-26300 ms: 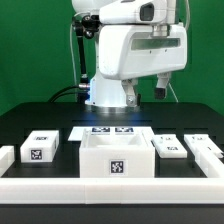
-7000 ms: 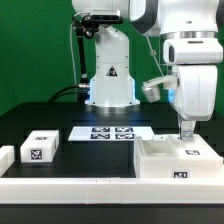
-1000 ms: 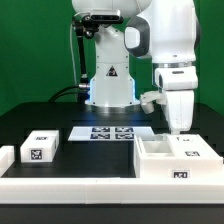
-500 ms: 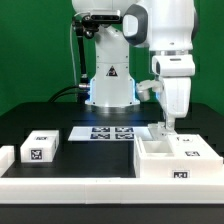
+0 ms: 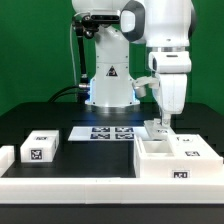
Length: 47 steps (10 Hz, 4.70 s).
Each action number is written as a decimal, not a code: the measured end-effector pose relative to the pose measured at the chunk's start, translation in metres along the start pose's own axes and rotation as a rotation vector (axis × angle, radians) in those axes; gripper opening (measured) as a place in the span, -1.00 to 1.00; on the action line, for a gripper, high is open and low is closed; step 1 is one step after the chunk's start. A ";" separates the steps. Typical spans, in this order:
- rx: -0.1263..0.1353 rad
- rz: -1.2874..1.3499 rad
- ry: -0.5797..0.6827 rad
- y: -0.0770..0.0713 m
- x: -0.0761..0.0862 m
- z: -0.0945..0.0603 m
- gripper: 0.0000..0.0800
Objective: Assemble cabinet
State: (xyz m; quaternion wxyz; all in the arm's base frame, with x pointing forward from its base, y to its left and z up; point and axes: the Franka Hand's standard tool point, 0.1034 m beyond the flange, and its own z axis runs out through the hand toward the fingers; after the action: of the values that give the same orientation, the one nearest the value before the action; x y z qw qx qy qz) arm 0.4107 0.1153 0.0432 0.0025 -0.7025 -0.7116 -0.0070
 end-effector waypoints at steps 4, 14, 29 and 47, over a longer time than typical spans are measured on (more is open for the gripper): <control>-0.001 -0.015 0.005 -0.001 -0.003 0.002 -0.85; -0.012 -0.011 0.047 0.029 -0.038 -0.020 -0.84; -0.011 0.014 0.054 0.054 -0.035 -0.022 -0.84; -0.005 0.030 0.069 0.052 -0.030 -0.014 -0.84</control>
Offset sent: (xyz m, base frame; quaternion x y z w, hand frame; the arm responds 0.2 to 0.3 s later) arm -0.0068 0.0040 -0.0029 -0.0093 -0.0206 -0.0239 0.9995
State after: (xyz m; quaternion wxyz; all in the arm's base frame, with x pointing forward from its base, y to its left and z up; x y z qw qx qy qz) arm 0.4629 0.0862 0.0568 0.0253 -0.7126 -0.7004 -0.0327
